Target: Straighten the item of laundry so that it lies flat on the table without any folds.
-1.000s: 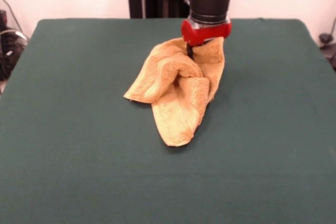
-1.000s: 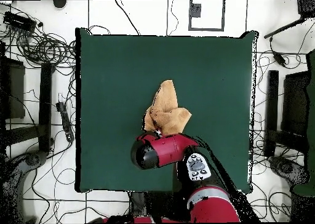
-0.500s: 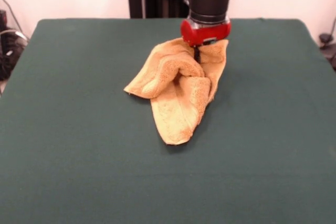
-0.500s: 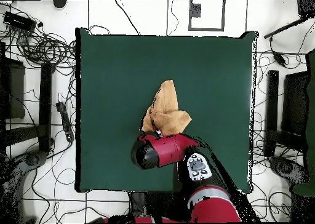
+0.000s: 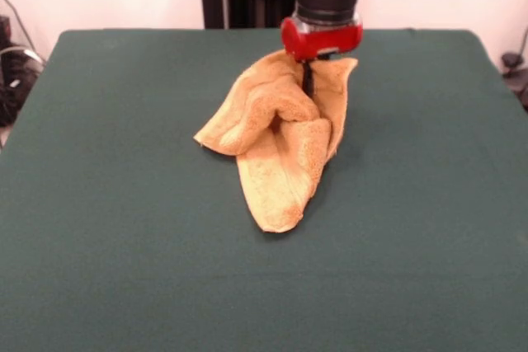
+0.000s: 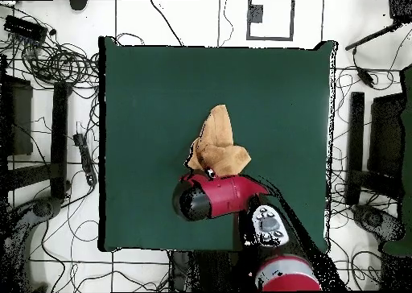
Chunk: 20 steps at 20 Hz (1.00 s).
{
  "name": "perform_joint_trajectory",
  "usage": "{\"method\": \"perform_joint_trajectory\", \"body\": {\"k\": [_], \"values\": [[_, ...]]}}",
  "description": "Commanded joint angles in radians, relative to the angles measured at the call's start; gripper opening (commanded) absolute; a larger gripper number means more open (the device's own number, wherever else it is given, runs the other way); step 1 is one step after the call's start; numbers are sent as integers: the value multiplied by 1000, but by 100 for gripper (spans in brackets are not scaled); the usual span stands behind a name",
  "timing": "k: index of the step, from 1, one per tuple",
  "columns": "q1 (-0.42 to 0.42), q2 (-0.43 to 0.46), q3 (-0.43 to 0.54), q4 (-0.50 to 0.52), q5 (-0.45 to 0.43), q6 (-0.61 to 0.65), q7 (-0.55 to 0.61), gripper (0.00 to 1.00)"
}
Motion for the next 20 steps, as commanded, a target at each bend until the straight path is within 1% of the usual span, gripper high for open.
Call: {"method": "perform_joint_trajectory", "body": {"k": [1, 5, 7, 9, 11, 13, 15, 17, 20], "values": [[-114, -268, 220, 132, 144, 293, -19, 0], [-161, -356, 274, 162, 183, 360, -63, 0], [-174, -365, 289, 160, 180, 369, -71, 0], [-209, -370, 338, 159, 183, 349, -94, 0], [-268, -368, 413, 156, 185, 285, -116, 0], [-337, -384, 497, 153, 200, 277, -156, 0], [-401, -390, 564, 148, 213, 308, -206, 0], [-460, -389, 619, 136, 226, 369, -253, 0], [-531, -372, 669, 112, 224, 441, -286, 0]]}}
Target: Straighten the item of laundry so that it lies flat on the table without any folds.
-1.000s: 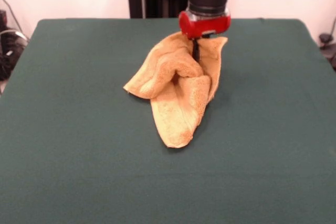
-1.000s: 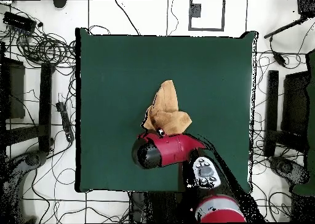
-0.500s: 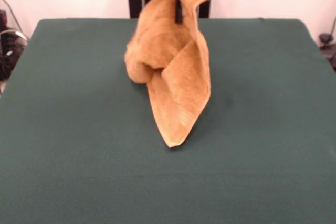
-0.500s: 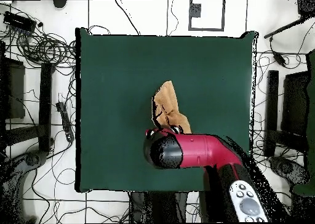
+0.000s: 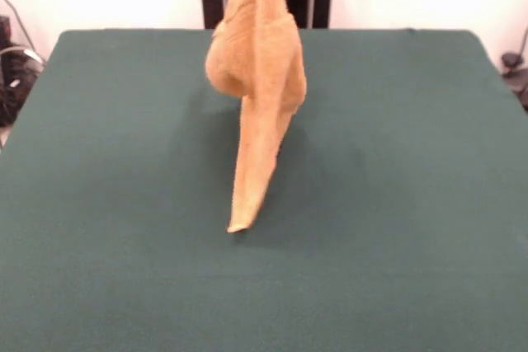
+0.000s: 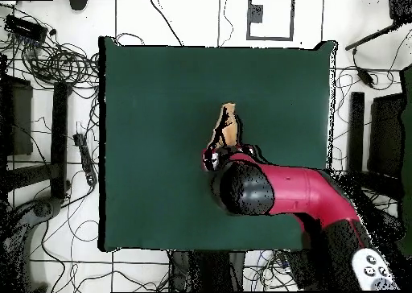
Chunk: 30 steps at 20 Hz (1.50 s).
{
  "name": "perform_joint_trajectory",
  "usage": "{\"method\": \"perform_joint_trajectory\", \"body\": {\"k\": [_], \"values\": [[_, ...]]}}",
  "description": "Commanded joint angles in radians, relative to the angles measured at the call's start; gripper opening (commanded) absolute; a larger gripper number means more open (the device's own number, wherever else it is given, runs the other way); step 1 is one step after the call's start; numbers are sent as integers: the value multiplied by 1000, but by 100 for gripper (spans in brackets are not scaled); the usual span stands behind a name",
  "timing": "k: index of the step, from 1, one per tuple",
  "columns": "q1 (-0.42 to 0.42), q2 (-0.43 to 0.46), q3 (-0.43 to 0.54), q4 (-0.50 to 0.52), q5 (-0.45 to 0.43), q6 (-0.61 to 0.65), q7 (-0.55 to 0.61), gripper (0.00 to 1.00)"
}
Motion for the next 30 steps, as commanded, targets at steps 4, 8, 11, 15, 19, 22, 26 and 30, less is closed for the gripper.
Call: {"method": "perform_joint_trajectory", "body": {"k": [4, 8, 11, 15, 19, 22, 26, 30], "values": [[-184, 30, 309, 11, 23, 238, -299, 0], [-259, 40, 336, 21, -13, 263, -302, 0], [-319, 19, 360, 19, -20, 328, -330, 0], [-376, -29, 393, -10, -25, 434, -370, 0], [-403, -59, 414, -85, -31, 578, -407, 0], [-409, -86, 427, -131, -31, 660, -417, 0], [-409, -113, 440, -161, -32, 709, -413, 0], [-409, -117, 446, -199, -44, 755, -417, 0]]}}
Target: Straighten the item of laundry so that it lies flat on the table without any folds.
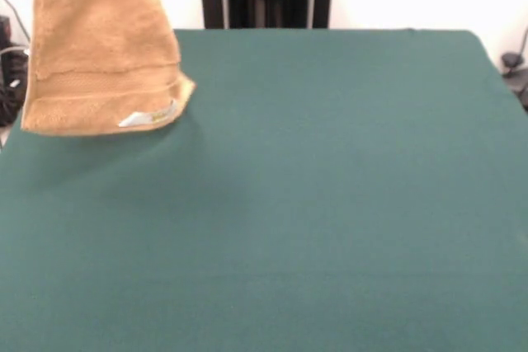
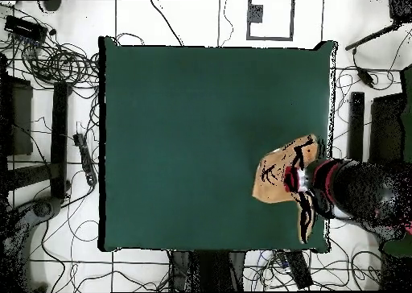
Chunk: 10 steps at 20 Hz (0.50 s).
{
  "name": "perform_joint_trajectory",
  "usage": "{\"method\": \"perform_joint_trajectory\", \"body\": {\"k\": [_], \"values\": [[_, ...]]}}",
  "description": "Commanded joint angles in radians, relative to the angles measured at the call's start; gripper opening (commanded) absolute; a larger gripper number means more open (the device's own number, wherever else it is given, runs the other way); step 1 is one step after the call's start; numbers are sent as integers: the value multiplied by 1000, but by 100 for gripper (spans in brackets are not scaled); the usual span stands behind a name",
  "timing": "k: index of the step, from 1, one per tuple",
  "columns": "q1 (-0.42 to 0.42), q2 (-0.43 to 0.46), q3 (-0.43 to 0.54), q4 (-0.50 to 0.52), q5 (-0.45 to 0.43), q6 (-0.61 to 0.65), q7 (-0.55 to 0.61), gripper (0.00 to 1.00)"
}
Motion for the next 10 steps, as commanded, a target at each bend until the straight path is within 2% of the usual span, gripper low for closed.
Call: {"method": "perform_joint_trajectory", "body": {"k": [1, 10], "values": [[38, -45, 119, -95, -33, 179, -319, 0], [39, -177, 129, -186, -16, 367, -335, 0]]}}
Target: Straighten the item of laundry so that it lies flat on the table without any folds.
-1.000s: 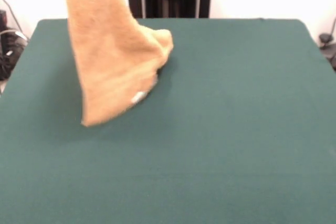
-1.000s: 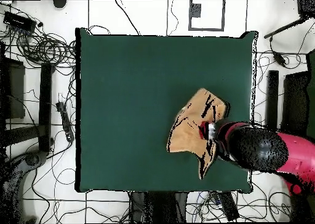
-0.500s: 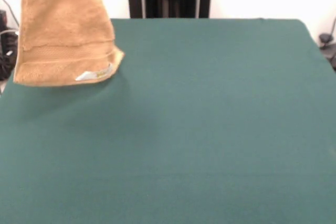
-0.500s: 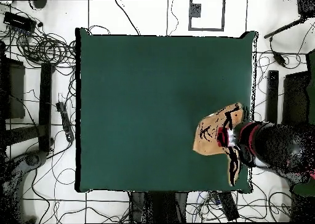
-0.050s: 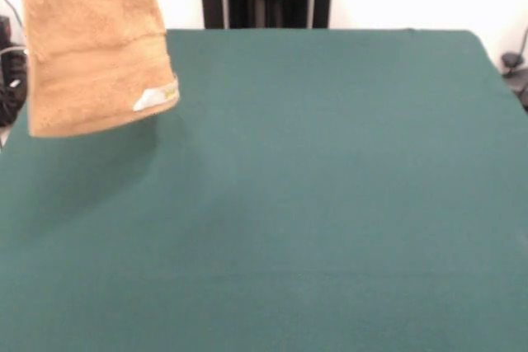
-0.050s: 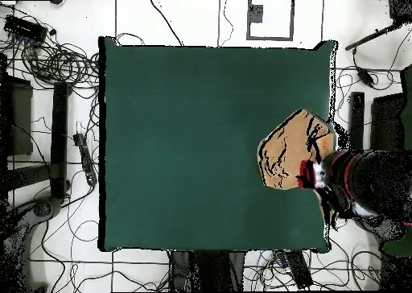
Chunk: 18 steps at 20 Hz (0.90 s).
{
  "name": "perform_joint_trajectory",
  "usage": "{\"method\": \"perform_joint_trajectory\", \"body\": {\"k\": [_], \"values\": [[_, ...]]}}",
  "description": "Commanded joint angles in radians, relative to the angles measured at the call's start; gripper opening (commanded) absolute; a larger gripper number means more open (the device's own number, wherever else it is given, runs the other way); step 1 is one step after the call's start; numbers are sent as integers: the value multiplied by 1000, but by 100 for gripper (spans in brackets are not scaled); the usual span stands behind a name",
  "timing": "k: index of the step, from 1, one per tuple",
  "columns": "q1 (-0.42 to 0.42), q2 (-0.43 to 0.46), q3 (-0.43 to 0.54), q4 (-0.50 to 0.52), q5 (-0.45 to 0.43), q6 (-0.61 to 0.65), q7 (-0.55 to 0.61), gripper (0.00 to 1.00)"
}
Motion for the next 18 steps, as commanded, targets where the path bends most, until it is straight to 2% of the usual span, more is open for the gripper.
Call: {"method": "perform_joint_trajectory", "body": {"k": [1, 6, 11, 15, 18], "values": [[37, -103, 85, -93, -4, 248, -322, 0], [38, -131, 89, -182, -23, 366, -345, 0], [42, -149, 87, -180, -35, 336, -335, 0], [38, -235, 73, -162, -17, 316, -333, 0], [75, -349, 27, -65, 19, 228, -273, 0]]}}
